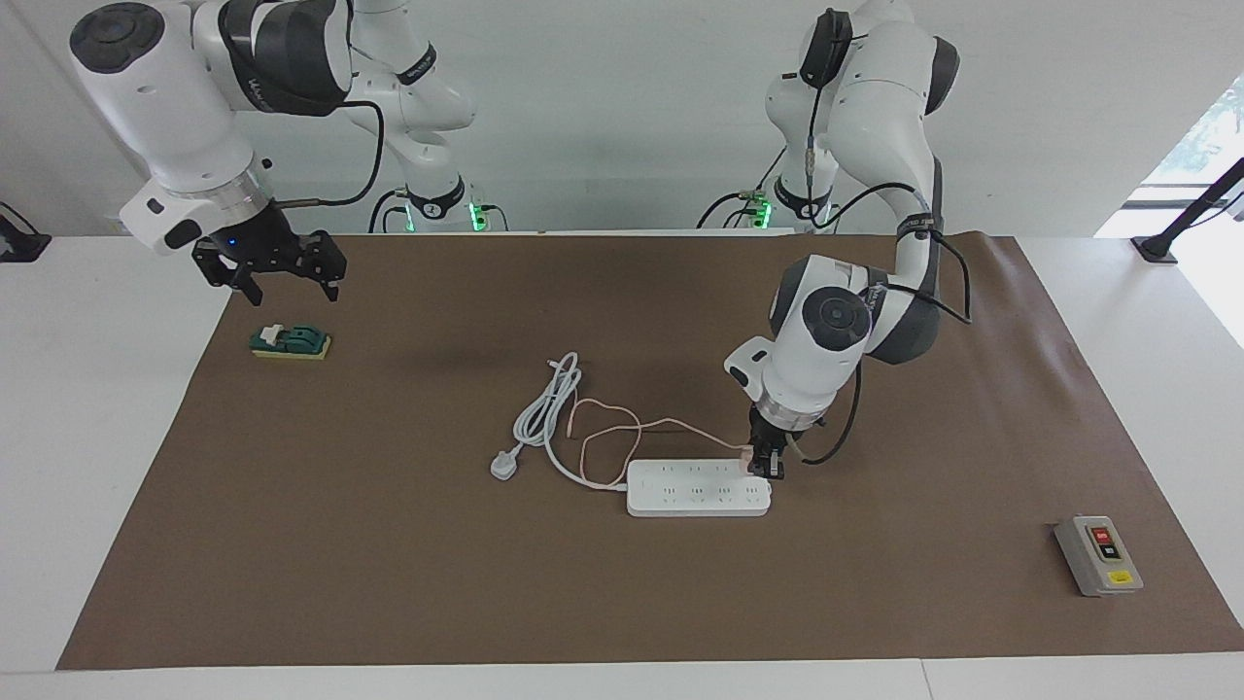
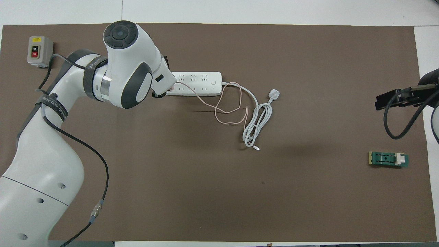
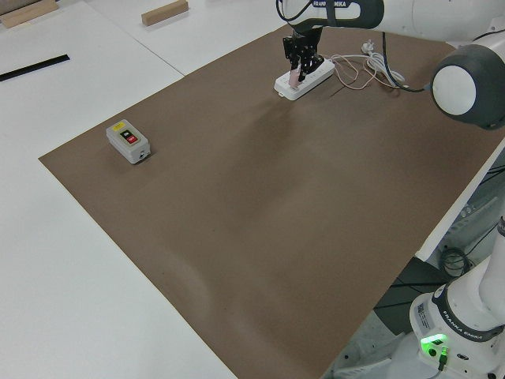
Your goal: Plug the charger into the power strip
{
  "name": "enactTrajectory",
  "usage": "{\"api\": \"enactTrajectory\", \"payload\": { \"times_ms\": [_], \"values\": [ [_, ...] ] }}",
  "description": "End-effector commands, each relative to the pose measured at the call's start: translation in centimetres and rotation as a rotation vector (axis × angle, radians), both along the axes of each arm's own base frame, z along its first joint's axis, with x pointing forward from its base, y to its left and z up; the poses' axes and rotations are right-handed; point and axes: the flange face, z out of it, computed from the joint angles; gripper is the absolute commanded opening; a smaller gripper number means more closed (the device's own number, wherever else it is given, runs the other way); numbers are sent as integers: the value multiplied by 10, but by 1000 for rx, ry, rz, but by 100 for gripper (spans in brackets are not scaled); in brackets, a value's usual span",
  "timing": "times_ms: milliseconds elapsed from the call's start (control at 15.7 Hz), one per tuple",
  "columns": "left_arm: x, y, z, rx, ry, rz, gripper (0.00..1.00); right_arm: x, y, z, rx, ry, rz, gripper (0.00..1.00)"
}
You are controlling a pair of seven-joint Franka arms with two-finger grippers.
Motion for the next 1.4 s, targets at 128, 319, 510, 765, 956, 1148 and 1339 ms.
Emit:
{"api": "enactTrajectory", "payload": {
  "times_ms": [128,319,510,765,956,1148,1339],
  "values": [
    [-4,1,-15,8,-29,-56,0,-5,-1,3,-14,5,2,100],
    [-4,2,-15,16,-32,-96,0,-5,-1,3,-14,5,2,100],
    [-5,2,-15,25,-26,-119,0,-5,-1,3,-12,5,2,100],
    [-10,4,-17,32,15,-63,0,-5,-1,3,-14,5,2,100],
    [-14,7,-20,49,51,8,0,-5,-2,3,-14,5,1,100],
    [-16,8,-19,56,62,32,0,-5,-1,3,-14,5,2,100],
    [-16,8,-21,54,61,68,0,-5,-1,3,-14,5,2,100]
  ]
}}
